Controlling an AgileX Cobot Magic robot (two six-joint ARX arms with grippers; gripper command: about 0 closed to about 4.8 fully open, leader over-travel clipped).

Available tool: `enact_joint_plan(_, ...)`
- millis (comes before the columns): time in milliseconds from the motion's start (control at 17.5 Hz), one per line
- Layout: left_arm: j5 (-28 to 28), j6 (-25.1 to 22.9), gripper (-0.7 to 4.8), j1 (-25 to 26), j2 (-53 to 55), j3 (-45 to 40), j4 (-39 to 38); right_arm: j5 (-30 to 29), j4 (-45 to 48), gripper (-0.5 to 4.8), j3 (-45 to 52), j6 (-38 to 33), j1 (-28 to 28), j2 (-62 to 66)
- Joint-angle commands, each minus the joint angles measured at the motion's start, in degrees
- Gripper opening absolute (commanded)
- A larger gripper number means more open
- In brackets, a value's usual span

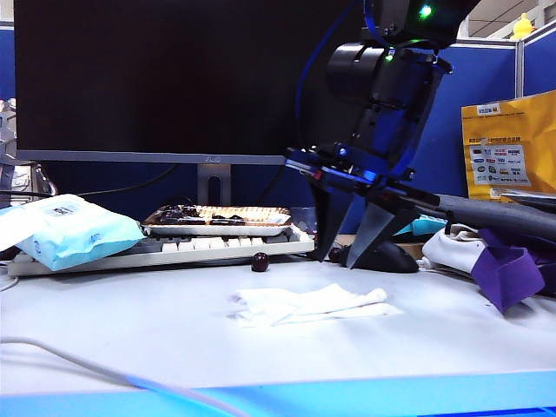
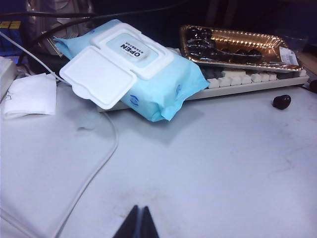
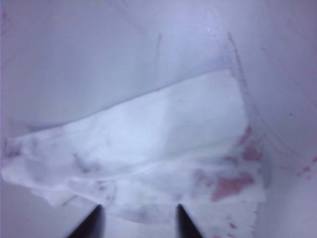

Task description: Use the wet wipes on the table to wipe the cherry juice off the table, then put the wipes back on the table.

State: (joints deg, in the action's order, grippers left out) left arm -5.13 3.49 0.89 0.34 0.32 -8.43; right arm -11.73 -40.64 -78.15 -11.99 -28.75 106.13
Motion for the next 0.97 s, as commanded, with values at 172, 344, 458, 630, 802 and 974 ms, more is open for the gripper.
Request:
enact_joint_plan(172, -0.11, -0.04, -0.03, 0.02, -0.02, -0.02, -0.55, -0.85, 0.63, 2.21, -1.66, 0.48, -0.22, 3.82)
enact_joint_plan(344, -0.09, -0.04, -0.03, 0.02, -0.04, -0.02, -0.55, 0.0, -0.74, 2.2, -3.45, 0.72, -0.7, 6.95)
enact_joint_plan(458, -0.09, -0.04, -0.04, 0.02, -0.04, -0.02, -0.52, 0.22, -3.78, 1.47, -4.5, 1.22, -1.31, 9.07)
enact_joint_plan(630, -0.09, -0.04, -0.04, 0.02, -0.04, -0.02, -0.52, 2.58, -4.48, -0.02, -4.5, 2.75, -1.97, 10.05)
enact_joint_plan(802, -0.11, -0.04, -0.04, 0.02, -0.04, -0.02, -0.55, 17.79, -1.51, -0.02, -4.55, 2.56, -1.46, 10.08)
enact_joint_plan(974, -0.11, -0.04, -0.03, 0.02, -0.04, -0.02, -0.55, 28.17, 0.02, -0.02, -5.22, 3.06, -0.24, 10.12)
